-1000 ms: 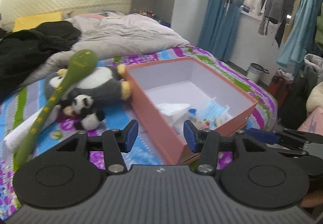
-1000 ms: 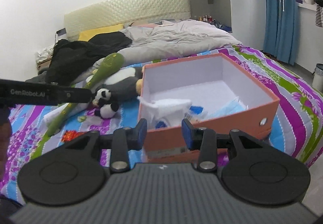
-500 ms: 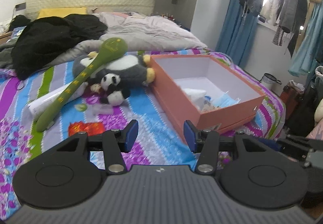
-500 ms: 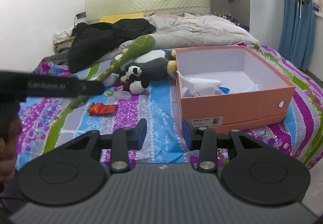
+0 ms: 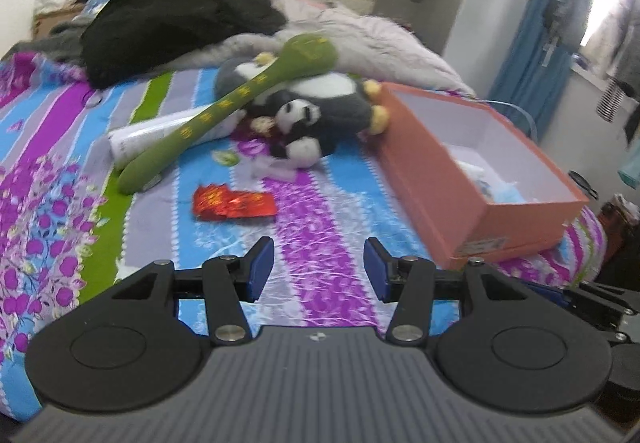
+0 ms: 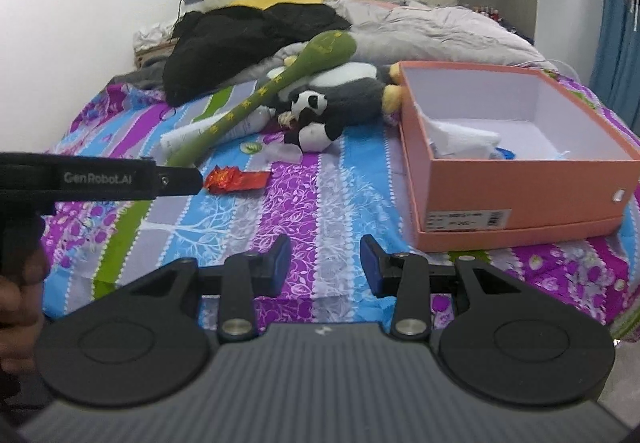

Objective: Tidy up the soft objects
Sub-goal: 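Move both tools back to the bed toward the red candy packet, then grasp the red foil candy packet with the left tool while the right tool grasps the clear plastic piece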

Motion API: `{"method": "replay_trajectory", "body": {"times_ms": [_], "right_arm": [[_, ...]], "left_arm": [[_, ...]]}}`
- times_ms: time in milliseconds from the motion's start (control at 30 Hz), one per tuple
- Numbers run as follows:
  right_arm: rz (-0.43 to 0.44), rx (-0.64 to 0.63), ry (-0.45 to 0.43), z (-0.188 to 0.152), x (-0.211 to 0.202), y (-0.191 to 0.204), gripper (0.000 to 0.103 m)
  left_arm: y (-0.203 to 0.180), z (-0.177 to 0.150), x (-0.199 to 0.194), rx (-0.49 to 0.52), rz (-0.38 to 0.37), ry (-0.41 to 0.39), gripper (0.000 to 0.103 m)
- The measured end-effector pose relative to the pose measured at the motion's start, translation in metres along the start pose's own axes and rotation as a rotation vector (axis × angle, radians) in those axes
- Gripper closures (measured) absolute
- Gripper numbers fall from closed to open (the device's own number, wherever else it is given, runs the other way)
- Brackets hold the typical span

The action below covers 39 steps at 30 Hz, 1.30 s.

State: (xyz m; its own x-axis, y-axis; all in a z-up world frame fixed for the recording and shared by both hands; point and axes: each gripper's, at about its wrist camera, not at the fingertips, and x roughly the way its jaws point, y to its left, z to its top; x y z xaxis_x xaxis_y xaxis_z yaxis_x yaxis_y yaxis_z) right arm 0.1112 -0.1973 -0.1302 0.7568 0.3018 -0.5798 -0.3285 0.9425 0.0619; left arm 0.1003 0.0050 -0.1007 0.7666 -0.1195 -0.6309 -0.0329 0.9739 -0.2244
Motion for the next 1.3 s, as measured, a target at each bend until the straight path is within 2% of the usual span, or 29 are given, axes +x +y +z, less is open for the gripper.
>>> {"method": "replay_trajectory", "body": {"times_ms": [400,467,533,733,833,1033,1133,1300], "right_arm": [[0.043,-0.026,0.018,0.030,0.098,-0.011,0.062],[0.072,-0.019,0.027,0.037,0.115,-0.011,0.062],[0.089,-0.006,0.042,0.042,0.131,-0.011,0.062],[0.127,-0.013,0.066,0.059,0.184,-0.004,0.061],[0.149,-0.003,0.068,0.067,0.209,0.000,0.051],[0.192,-0.022,0.085,0.074,0.254,0.009,0.051],[0.211,-0.016,0.100,0.075,0.273,0.011,0.051],[0.231,-0.024,0.089,0.078,0.293,0.014,0.051]], "left_arm": [[0.057,0.009,0.097,-0.065,0.100,0.056,0.047],[0.067,0.013,0.109,-0.084,0.113,0.053,0.044],[0.078,0.017,0.123,-0.101,0.104,0.050,0.040],[0.099,0.027,0.161,-0.125,0.102,0.060,0.040],[0.107,0.030,0.176,-0.132,0.099,0.067,0.040],[0.119,0.031,0.191,-0.142,0.086,0.067,0.040],[0.128,0.031,0.197,-0.184,0.056,0.067,0.040],[0.132,0.033,0.202,-0.195,-0.009,0.077,0.041]]}}
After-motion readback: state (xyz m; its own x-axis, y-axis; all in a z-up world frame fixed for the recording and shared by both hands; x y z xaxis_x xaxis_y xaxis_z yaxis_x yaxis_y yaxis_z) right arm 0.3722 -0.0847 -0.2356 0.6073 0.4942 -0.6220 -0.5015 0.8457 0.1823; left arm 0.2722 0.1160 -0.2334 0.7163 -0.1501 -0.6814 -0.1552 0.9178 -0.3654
